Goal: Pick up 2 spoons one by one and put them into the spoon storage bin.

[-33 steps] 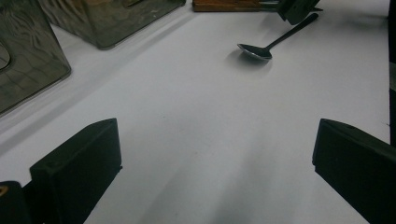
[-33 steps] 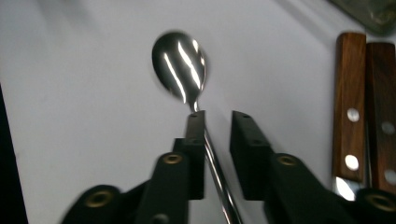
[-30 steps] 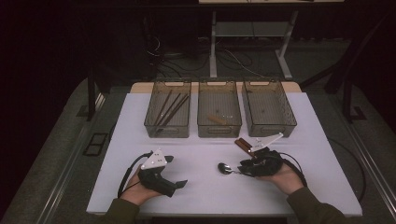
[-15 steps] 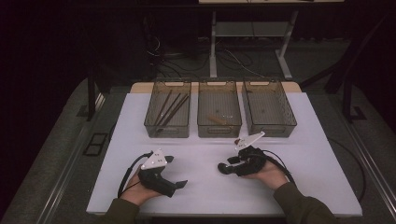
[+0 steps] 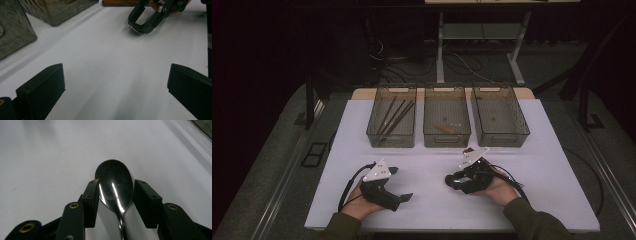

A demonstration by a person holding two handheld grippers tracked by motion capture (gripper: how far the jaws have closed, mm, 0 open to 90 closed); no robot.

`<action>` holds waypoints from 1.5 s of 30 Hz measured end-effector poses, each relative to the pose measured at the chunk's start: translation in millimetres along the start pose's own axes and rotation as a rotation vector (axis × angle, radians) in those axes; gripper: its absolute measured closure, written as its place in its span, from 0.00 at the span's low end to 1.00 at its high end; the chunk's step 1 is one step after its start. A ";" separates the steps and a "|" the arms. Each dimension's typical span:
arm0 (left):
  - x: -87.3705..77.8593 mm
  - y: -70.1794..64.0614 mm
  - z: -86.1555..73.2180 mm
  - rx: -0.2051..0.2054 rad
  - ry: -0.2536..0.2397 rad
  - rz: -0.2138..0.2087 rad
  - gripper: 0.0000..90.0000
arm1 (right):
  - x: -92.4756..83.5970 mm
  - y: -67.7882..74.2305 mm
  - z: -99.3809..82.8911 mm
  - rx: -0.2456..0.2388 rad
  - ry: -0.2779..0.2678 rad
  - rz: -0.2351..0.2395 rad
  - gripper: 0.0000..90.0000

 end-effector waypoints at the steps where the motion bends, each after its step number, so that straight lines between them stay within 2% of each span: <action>1: 0.2 0.0 0.0 -0.002 -0.001 0.000 0.00 | 0.1 -0.2 0.0 -0.003 0.000 -0.004 0.64; 5: 0.5 -0.3 0.1 -0.001 0.000 -0.001 0.00 | 0.6 1.3 -0.4 -0.043 0.000 -0.035 0.66; 13: 0.3 0.0 0.1 -0.001 0.000 0.002 0.00 | -0.1 3.8 0.0 -0.048 0.007 -0.039 0.70; 14: 0.3 0.0 0.1 0.000 0.000 0.002 0.00 | -0.7 4.2 0.2 -0.059 0.006 -0.043 0.81; 15: 0.2 0.1 0.2 0.001 0.000 0.002 0.00 | -2.8 3.5 1.4 -0.069 -0.009 -0.059 0.85; 19: 0.1 0.3 0.1 0.001 0.000 0.003 0.00 | -5.1 3.1 1.5 -0.088 0.001 -0.064 0.89; 22: -0.1 0.3 0.2 -0.001 -0.001 0.006 0.00 | -7.6 6.2 2.5 -0.075 -0.009 -0.041 0.93; 24: 0.0 0.3 0.1 -0.001 -0.001 0.006 0.00 | -10.3 4.6 2.2 -0.099 -0.003 -0.040 0.95; 26: 0.1 0.3 0.2 0.000 0.000 0.005 0.00 | -11.7 7.5 1.7 -0.079 -0.007 -0.021 0.95; 31: 0.0 0.2 0.3 -0.001 -0.001 0.005 0.00 | -12.7 7.6 1.1 -0.103 0.002 -0.020 0.95; 39: 0.2 -0.2 0.4 0.000 -0.001 0.002 0.00 | -13.4 10.3 0.8 -0.091 0.006 0.003 0.98; 45: -0.3 -0.3 0.6 0.001 -0.002 0.002 0.00 | -15.3 8.7 0.6 -0.108 0.013 0.014 0.98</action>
Point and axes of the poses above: each handheld gripper's, and its own axes: x roughly forward along the jaws, z roughly out of its top, y roughly to its left, the point moved 6 cm from there along x, roughly forward along the jaws, and after that the axes turned 8 degrees about x, right-handed, at the moved point
